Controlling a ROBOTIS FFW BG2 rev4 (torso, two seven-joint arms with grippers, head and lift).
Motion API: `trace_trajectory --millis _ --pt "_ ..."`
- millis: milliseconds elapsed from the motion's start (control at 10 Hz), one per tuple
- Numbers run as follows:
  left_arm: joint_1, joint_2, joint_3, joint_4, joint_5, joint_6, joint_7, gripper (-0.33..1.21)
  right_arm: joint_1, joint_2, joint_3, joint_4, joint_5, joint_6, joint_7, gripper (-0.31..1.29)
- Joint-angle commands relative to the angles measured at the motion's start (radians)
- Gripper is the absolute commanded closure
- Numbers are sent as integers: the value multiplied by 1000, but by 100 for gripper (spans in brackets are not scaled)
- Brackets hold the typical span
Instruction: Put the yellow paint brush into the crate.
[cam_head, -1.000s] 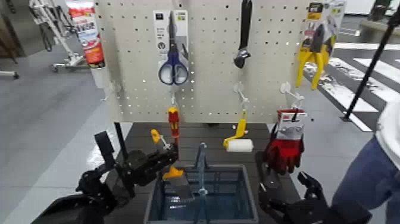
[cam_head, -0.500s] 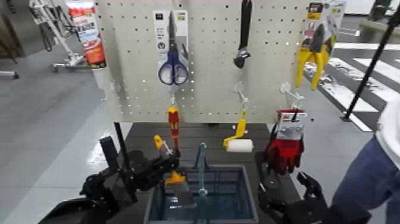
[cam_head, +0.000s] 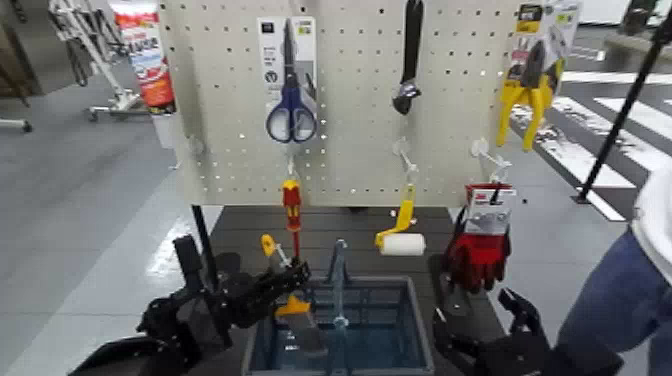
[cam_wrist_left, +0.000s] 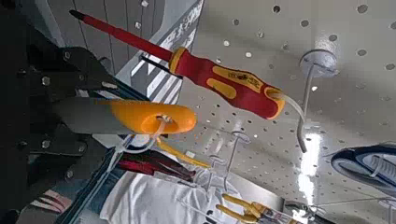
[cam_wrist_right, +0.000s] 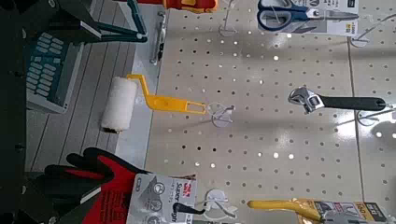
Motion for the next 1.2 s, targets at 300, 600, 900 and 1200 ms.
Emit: trace_trajectory --millis 300,600,900,1200 --pt "-3 0 6 -4 -19 8 0 -14 -1 0 0 2 -2 -1 0 16" --pt "-6 1 6 -5 -20 7 0 -14 -5 0 0 5 -3 -1 2 16" --pt "-5 0 7 -8 -25 4 0 -14 -3 0 0 5 -3 -3 2 16" --pt "91 -11 38 -135 -94 5 58 -14 2 0 -5 3 -3 -12 0 16"
